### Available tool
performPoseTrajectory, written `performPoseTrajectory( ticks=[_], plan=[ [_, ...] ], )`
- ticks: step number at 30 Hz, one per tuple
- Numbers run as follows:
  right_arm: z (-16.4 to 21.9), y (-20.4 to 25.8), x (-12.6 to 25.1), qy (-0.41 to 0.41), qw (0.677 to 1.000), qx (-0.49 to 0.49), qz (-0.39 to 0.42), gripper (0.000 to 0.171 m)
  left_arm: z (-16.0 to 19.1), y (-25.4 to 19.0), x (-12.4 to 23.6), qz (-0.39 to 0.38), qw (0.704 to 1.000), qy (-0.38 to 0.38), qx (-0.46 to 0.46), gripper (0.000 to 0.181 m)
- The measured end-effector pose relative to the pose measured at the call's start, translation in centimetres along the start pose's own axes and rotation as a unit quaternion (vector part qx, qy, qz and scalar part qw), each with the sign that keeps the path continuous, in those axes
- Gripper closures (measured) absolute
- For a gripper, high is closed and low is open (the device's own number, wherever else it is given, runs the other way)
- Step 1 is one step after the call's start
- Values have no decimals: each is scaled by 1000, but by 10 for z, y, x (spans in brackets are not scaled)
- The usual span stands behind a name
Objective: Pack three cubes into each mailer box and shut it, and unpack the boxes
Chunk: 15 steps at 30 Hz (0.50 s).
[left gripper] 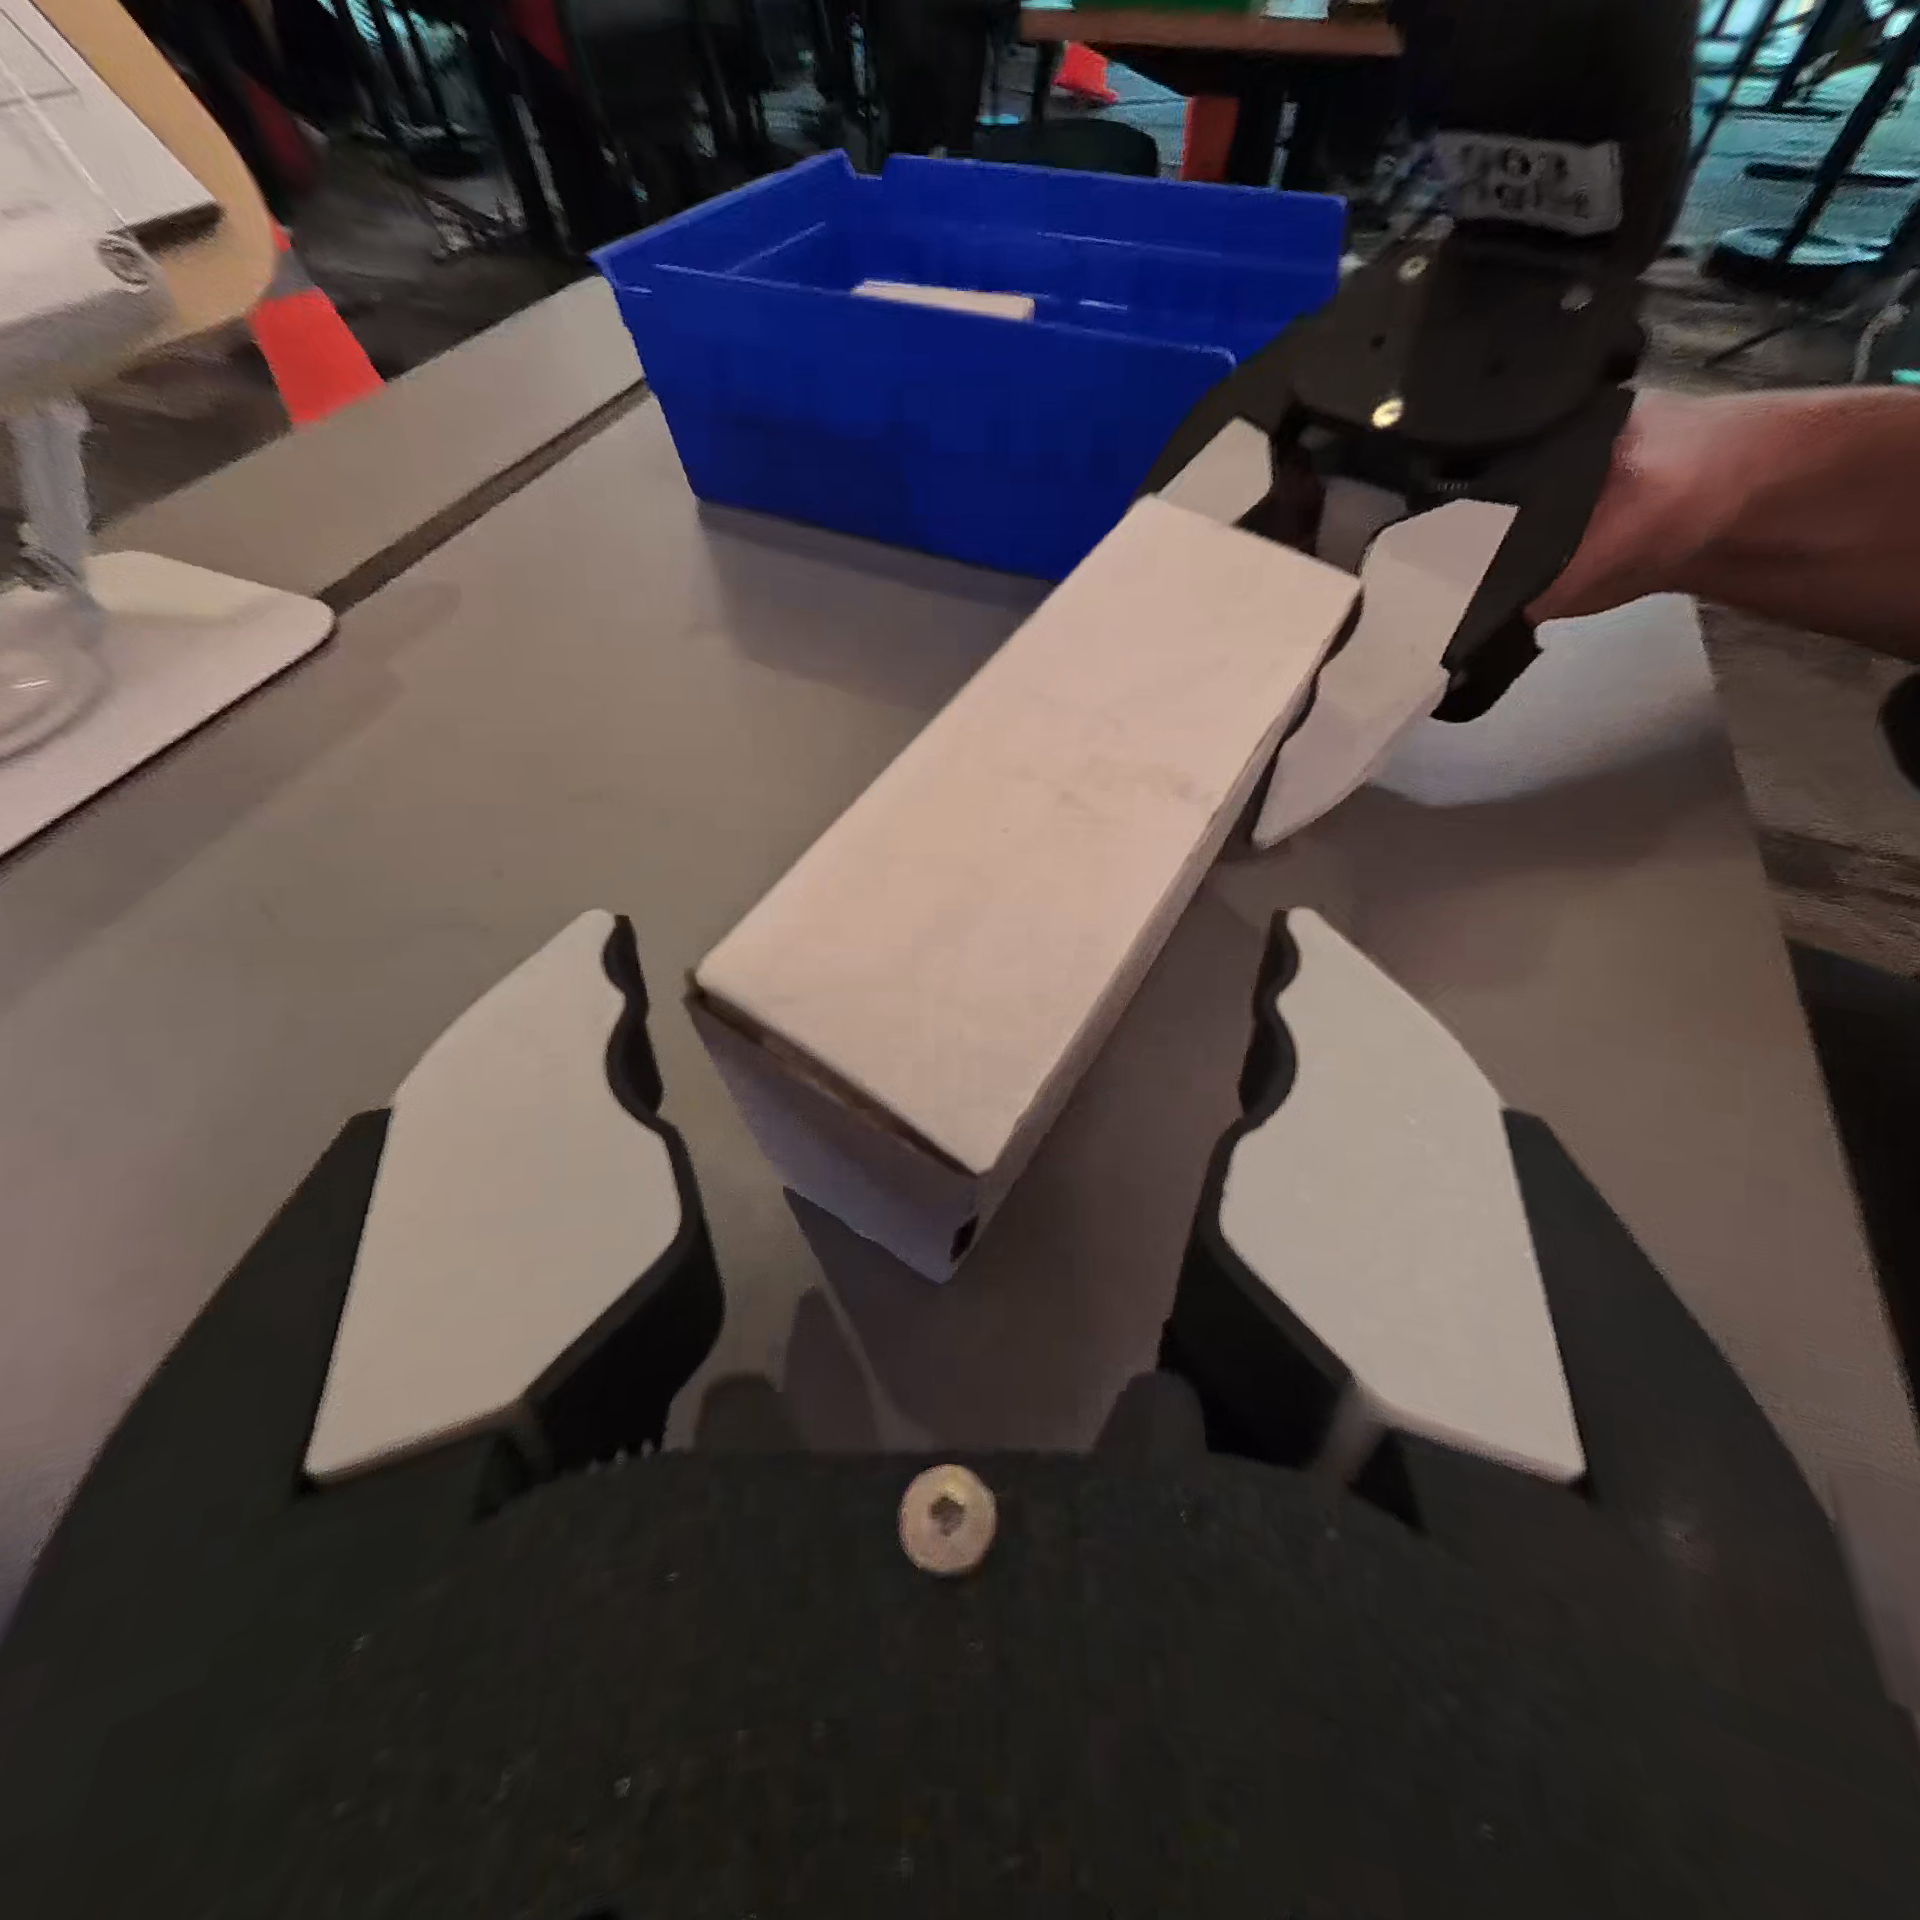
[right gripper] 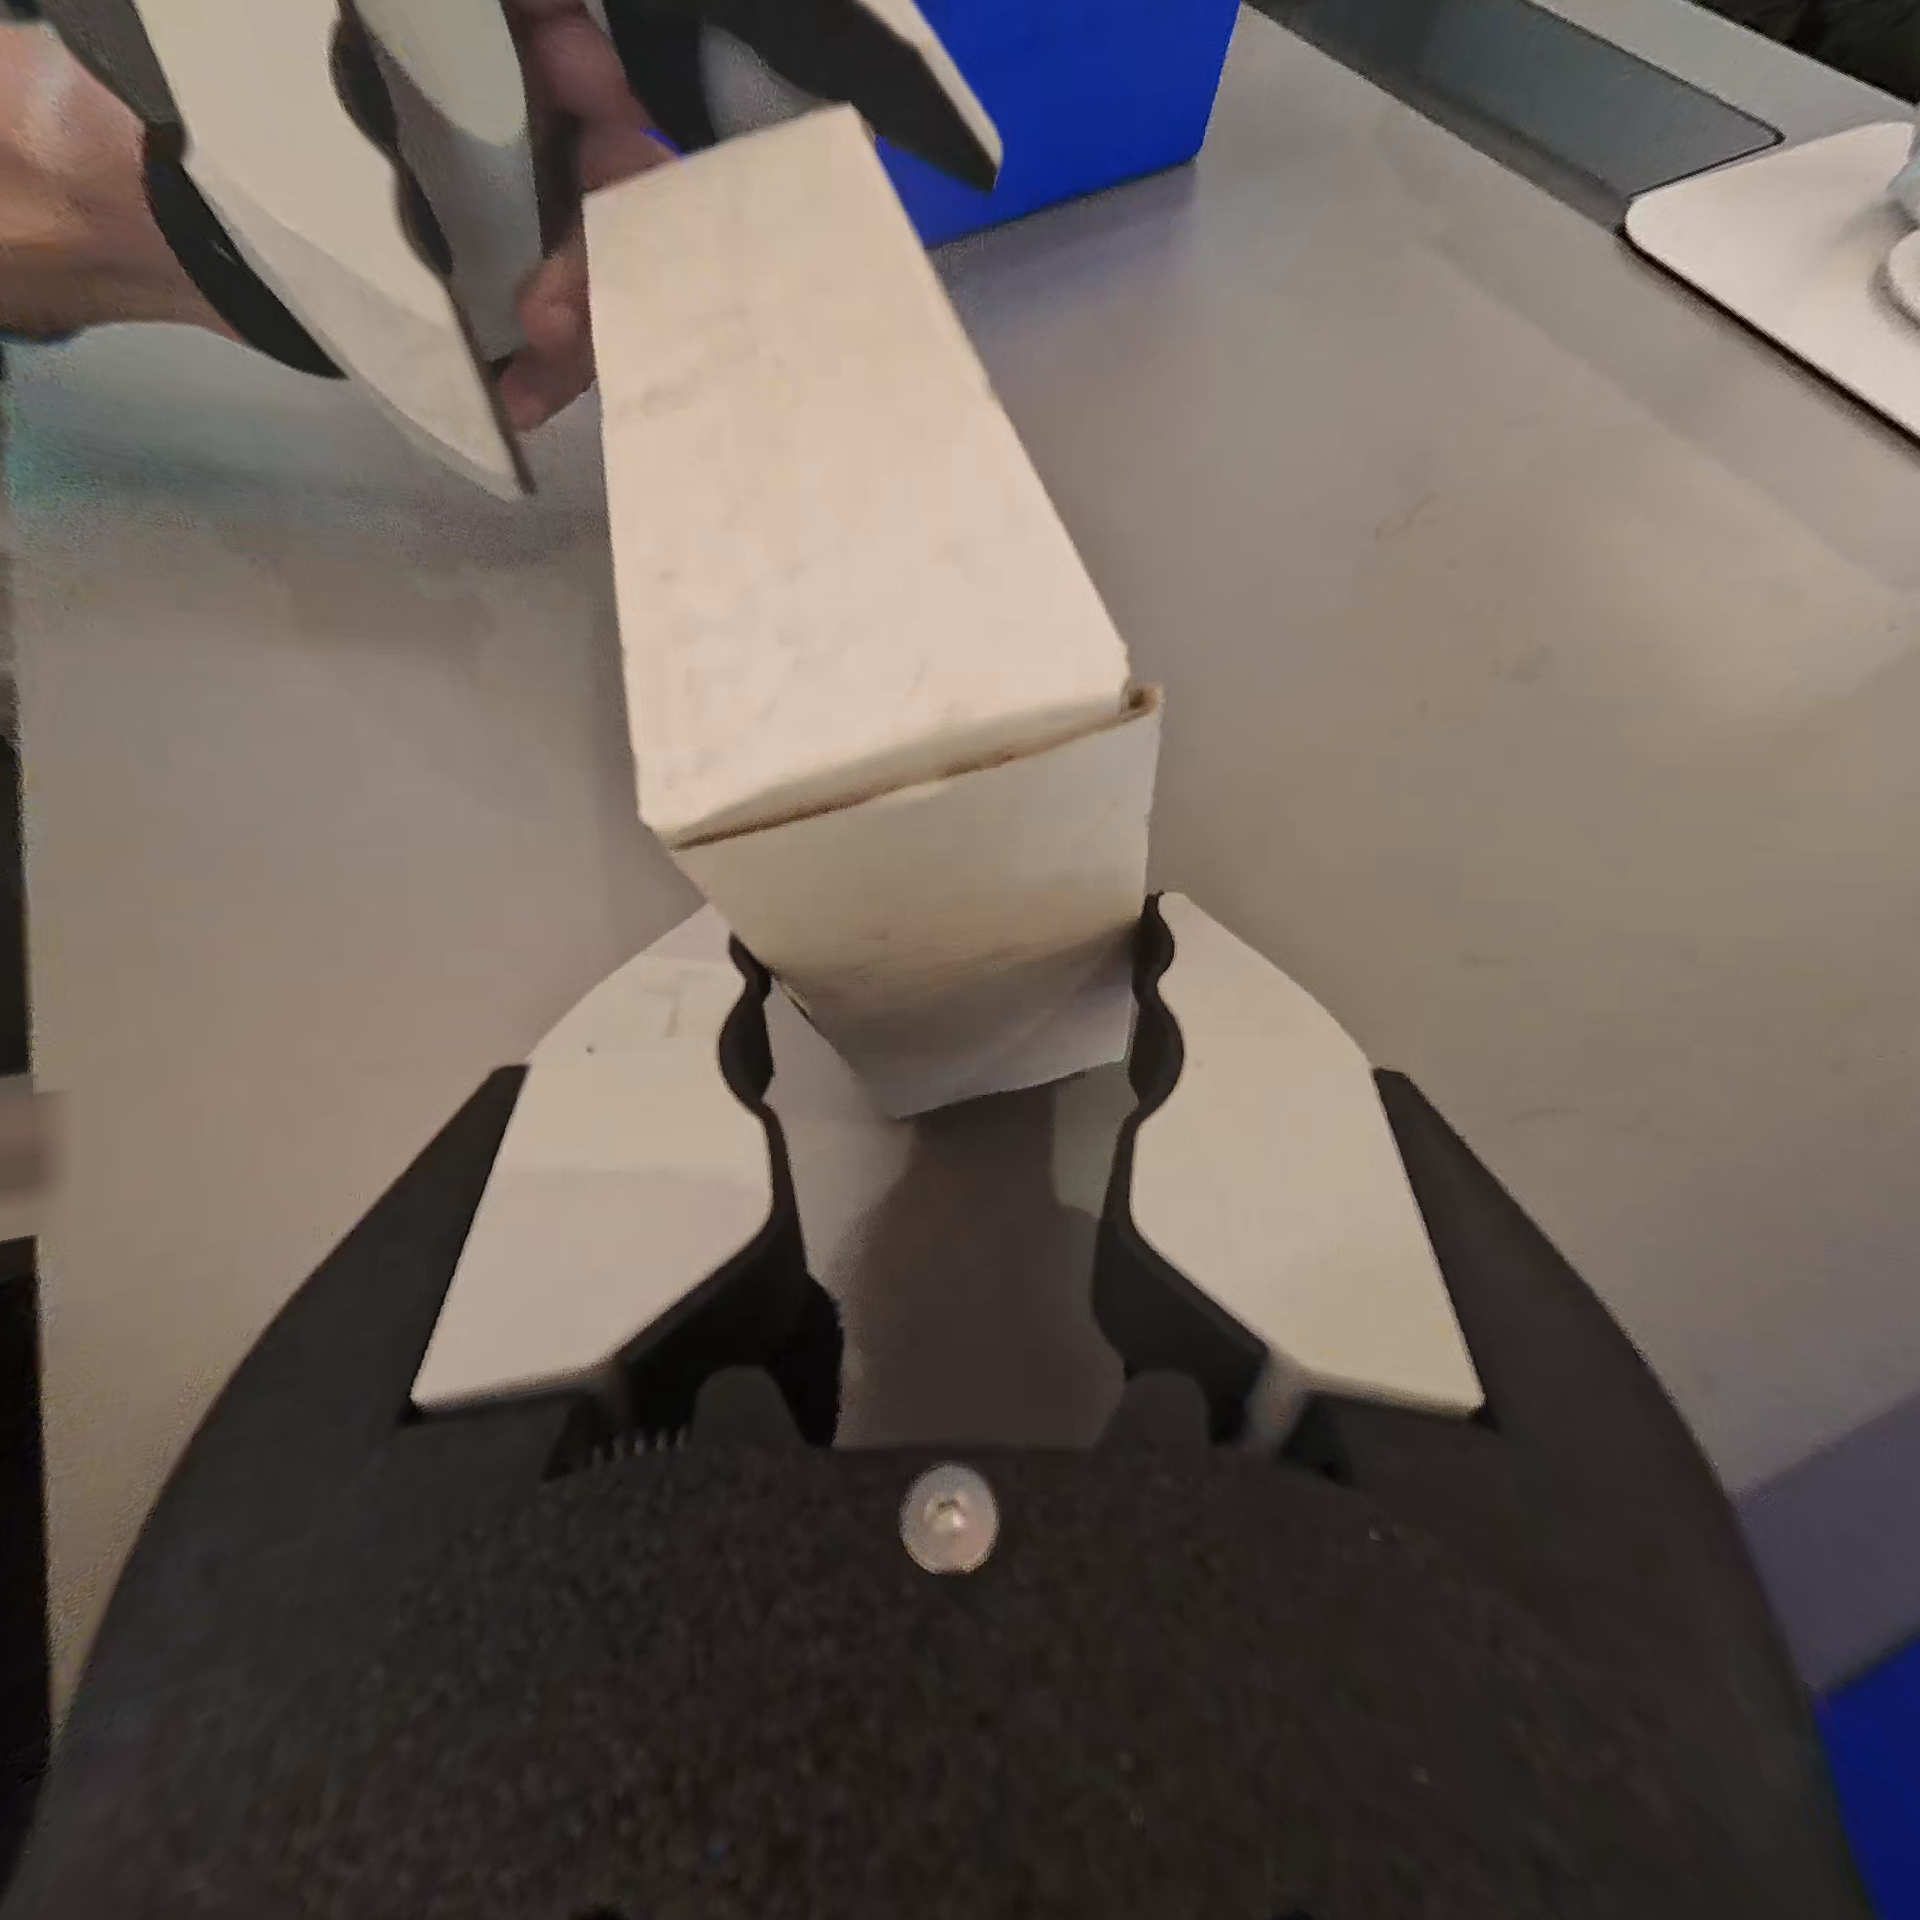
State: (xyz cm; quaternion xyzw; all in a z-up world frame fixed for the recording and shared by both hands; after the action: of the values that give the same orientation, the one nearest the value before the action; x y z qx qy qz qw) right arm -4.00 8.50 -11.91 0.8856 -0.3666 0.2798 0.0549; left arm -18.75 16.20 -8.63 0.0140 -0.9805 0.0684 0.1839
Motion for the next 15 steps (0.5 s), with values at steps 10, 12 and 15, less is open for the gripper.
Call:
performPoseTrajectory(
  ticks=[10, 12, 15],
  plan=[
    [-29, -4, 35, -54, 992, 36, 106, 100, 24, 5, -14, 92, 995, 19, 40, 108],
    [-44, 3, 46, -54, 987, 71, 132, 103, 25, 2, -13, 96, 995, 18, 31, 109],
    [-78, 34, 39, -28, 981, 150, 122, 119, 26, 0, -12, 76, 996, 19, 30, 110]
  ],
)
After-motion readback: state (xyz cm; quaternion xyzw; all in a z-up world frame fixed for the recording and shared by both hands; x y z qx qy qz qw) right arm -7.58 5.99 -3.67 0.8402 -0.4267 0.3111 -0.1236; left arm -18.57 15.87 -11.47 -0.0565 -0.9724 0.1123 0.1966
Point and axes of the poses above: each gripper's, where its closed fingertips meet, x back along the fingers, z out of its underside, y = z × x across the jaws, the point moved 5 cm from there along x, back along the fingers, and after that the axes turned 9 degrees about x, right-handed, at the moved point
